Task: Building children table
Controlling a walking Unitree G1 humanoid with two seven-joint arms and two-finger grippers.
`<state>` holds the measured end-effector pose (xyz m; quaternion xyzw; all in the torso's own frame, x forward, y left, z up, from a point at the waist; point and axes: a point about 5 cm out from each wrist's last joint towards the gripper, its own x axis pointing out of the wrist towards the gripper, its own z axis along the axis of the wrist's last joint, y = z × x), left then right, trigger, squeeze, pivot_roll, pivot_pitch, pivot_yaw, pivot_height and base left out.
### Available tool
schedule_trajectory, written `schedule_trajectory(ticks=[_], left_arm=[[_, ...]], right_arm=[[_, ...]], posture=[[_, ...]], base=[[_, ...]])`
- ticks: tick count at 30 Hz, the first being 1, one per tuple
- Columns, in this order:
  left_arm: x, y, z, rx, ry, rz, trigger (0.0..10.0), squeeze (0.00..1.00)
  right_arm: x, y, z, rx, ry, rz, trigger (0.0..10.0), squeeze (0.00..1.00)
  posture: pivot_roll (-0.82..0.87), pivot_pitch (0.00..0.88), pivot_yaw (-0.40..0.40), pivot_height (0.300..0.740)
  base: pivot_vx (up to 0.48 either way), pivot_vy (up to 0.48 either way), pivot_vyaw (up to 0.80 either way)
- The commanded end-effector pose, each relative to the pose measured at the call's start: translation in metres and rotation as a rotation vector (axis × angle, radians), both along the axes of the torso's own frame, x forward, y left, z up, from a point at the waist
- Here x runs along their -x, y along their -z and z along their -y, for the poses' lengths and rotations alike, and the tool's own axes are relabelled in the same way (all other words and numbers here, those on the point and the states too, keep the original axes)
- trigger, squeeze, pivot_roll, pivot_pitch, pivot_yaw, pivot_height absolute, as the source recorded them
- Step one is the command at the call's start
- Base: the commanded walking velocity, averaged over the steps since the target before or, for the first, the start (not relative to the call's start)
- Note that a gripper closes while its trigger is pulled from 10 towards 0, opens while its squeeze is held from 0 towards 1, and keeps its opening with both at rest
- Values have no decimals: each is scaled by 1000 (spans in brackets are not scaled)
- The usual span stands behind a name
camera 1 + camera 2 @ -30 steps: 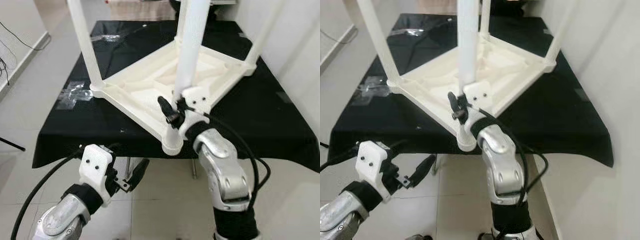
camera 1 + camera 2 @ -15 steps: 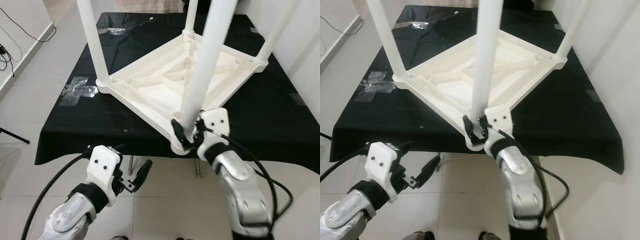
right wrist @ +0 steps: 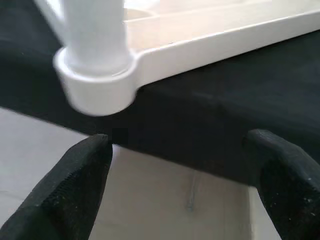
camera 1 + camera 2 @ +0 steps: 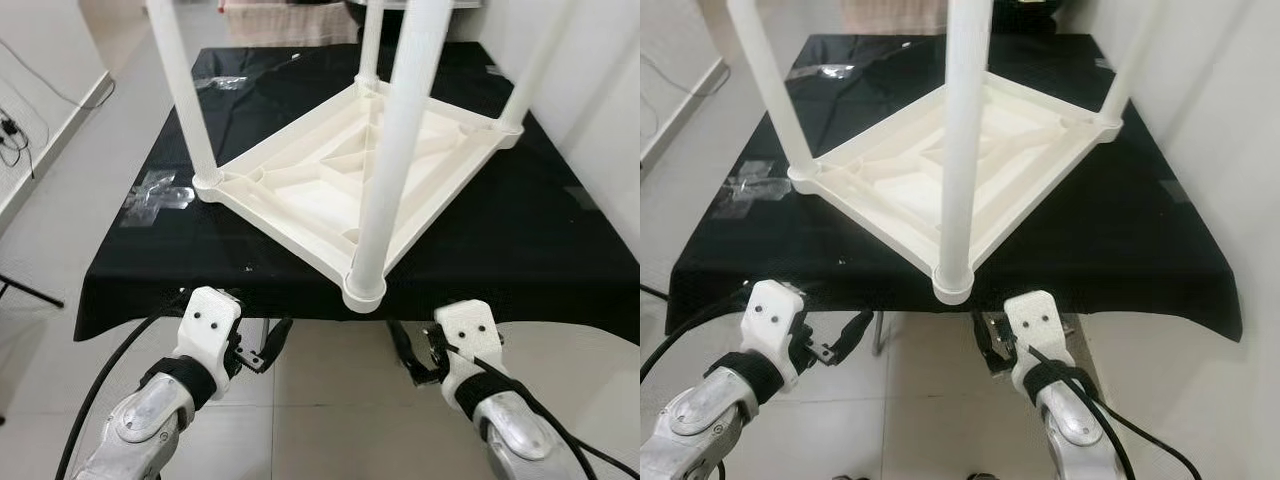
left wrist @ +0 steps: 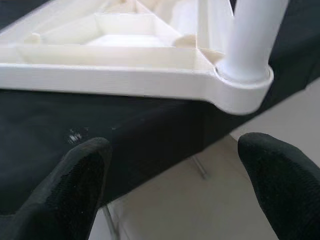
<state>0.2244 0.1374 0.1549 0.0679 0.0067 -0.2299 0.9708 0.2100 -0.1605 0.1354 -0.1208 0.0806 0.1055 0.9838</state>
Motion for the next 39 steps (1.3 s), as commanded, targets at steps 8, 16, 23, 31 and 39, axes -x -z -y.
schedule_trajectory(ticks=[8, 16, 23, 31, 39], left_arm=[[2, 18, 5, -23, 16, -52, 10000, 0], [-4, 21, 9, -39, 19, -23, 10000, 0], [-12, 21, 12, -27, 21, -5, 10000, 0], [-20, 19, 13, -25, 6, 20, 10000, 0], [-21, 24, 3, 39, -133, 8, 10000, 0]], right_arm=[[23, -11, -35, -179, -488, -73, 10000, 0], [-4, -15, -39, -214, -411, 15, 10000, 0], [-25, -11, -40, -217, -347, 53, 10000, 0], [-36, -11, -36, -221, -297, 77, 10000, 0], [-62, -4, -17, -194, -40, 100, 10000, 0]], posture=[[-37, 78, 21, 740], [-28, 39, 5, 740], [-28, 9, -1, 740], [-30, 0, -6, 740], [-13, 11, -9, 740]], base=[[0, 212, 0], [0, 480, 0], [0, 480, 0], [0, 480, 0], [0, 120, 0]])
